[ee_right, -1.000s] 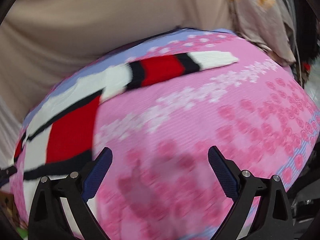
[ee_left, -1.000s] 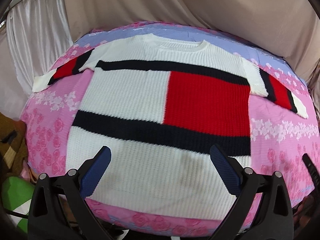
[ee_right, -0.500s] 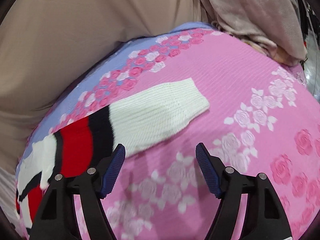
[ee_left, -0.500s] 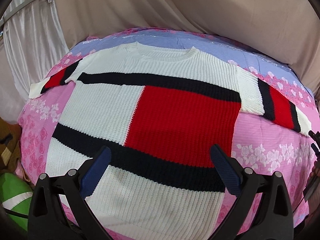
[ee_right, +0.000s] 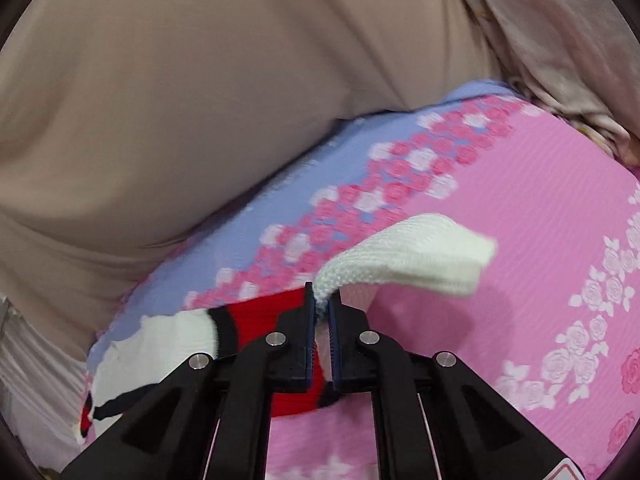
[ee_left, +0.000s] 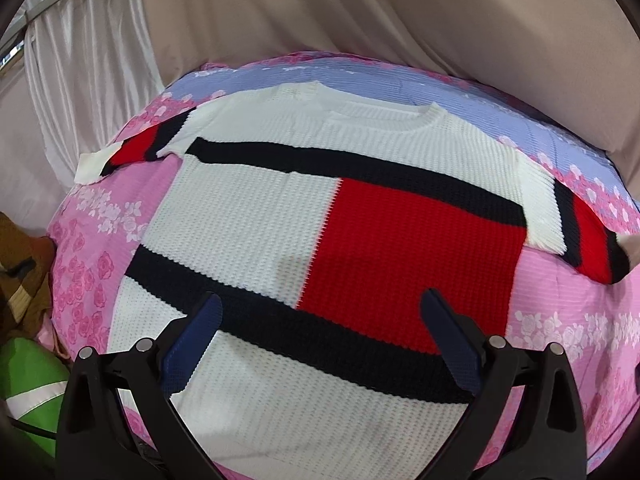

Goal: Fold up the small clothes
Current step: 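Fold the sleeve across the sweater body with the right tool while the left tool grasps the other sleeve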

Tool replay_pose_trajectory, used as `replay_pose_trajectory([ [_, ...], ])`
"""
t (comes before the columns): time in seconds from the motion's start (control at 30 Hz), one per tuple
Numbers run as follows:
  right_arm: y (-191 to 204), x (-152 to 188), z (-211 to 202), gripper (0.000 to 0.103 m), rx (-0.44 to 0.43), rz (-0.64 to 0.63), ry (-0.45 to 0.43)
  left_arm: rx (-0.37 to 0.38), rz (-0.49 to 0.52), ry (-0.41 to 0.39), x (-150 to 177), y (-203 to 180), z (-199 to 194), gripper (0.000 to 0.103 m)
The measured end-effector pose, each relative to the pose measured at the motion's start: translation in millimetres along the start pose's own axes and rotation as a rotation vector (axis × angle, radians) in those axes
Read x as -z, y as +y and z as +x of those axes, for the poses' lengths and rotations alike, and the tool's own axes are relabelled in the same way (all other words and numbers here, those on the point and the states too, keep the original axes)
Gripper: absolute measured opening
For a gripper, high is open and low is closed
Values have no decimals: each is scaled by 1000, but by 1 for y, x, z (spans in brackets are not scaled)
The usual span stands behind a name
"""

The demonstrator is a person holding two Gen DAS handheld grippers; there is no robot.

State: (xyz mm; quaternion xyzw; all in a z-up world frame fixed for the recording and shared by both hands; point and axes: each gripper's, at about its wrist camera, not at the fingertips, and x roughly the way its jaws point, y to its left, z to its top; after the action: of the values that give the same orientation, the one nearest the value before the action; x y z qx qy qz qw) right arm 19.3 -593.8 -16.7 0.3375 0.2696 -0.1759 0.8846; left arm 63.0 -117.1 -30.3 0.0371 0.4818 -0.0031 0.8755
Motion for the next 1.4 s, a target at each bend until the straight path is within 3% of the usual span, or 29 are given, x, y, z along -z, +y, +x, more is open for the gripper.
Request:
replay_pose_trajectory([
  [0.17,128,1,15,6,-181,-128,9,3,-54,-8,-9,43,3,97],
  [0.27,206,20,41,6,-268,-197,54,-7,-83,-21,-14,76,3,97],
  [0.47,336,110,115,6,-348,-325,222,-29,-119,-20,-21,148,13,97],
  [0.6,386,188,167,14,-332,-381,371,-19,-142,1,-30,194,29,97],
  [0.67,399,221,178,19,-271,-448,405,1,-141,12,-39,207,38,97],
  [0.77,398,228,143,22,-258,-449,329,89,-148,51,-57,217,56,97],
  [0.87,361,220,90,55,-186,-405,213,225,-173,67,-83,207,75,98],
  [1.03,268,210,30,56,-15,-254,247,307,-104,89,-122,145,129,98],
  [1.13,228,209,5,56,81,-204,252,339,-131,146,-140,113,173,95],
  [1.17,219,211,-1,56,105,-199,251,335,-141,151,-143,105,184,89],
  [1.23,204,217,-11,56,140,-185,252,336,-128,175,-148,88,203,53],
  [1.27,197,218,-14,56,151,-176,254,325,-111,193,-150,79,211,52],
  [1.3,190,219,-17,56,163,-167,257,295,-86,148,-152,72,209,37],
  [1.33,187,219,-16,56,169,-162,260,301,-54,148,-155,66,211,8],
  [1.4,186,223,-11,56,178,-153,257,333,-56,133,-163,65,206,7],
])
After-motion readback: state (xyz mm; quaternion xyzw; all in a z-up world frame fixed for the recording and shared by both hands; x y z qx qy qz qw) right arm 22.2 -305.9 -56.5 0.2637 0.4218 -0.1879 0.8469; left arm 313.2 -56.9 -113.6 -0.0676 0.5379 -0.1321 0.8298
